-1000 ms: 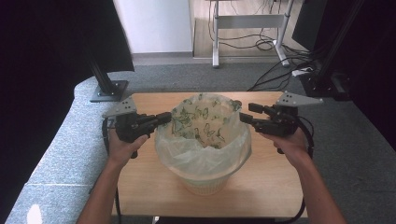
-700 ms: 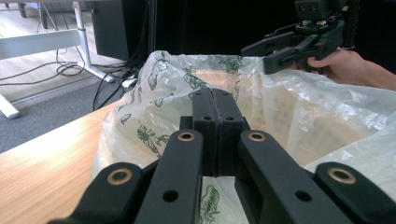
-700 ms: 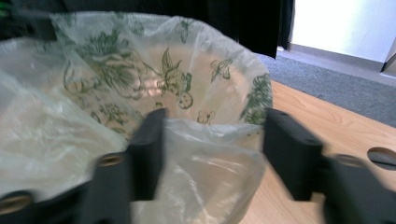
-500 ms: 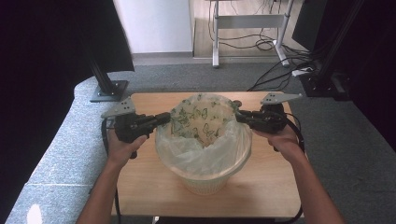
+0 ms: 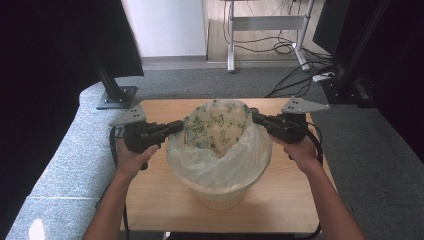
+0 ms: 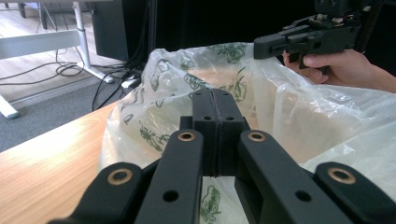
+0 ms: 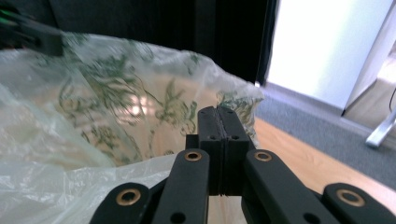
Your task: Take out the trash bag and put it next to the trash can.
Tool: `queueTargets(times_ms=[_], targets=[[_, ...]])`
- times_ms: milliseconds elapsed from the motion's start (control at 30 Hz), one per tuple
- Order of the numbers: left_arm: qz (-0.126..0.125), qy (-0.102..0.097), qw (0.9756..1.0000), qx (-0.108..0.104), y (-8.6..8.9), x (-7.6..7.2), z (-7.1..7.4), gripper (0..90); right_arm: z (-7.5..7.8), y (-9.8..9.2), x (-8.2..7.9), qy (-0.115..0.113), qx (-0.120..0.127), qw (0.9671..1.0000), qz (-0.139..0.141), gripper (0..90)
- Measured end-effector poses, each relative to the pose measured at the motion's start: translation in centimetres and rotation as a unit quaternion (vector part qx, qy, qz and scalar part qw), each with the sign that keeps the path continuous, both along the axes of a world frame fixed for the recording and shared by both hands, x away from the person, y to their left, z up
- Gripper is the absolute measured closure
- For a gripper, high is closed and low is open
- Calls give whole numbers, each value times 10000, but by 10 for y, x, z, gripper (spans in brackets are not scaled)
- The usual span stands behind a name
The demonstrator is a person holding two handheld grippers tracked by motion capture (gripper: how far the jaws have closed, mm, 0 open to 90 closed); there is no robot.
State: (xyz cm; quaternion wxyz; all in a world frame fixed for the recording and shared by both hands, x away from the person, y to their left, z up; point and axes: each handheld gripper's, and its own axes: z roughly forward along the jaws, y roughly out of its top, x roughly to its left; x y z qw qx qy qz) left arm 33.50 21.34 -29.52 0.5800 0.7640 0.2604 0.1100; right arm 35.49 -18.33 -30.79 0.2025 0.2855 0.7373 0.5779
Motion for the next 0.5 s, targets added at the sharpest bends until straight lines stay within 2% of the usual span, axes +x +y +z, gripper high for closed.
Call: queueTargets(times_ms=[233, 367, 500], targets=[[-24, -42, 10000, 14, -6, 0, 5, 895, 5, 7, -5, -345, 194, 9992, 41, 891], [-24, -66, 10000, -9, -7, -1, 8, 896, 5, 6, -7, -424, 214, 9989, -9, 891], [-7, -89, 10000, 42, -10, 0, 11, 896, 7, 2, -9, -411, 288, 9987, 12, 891]])
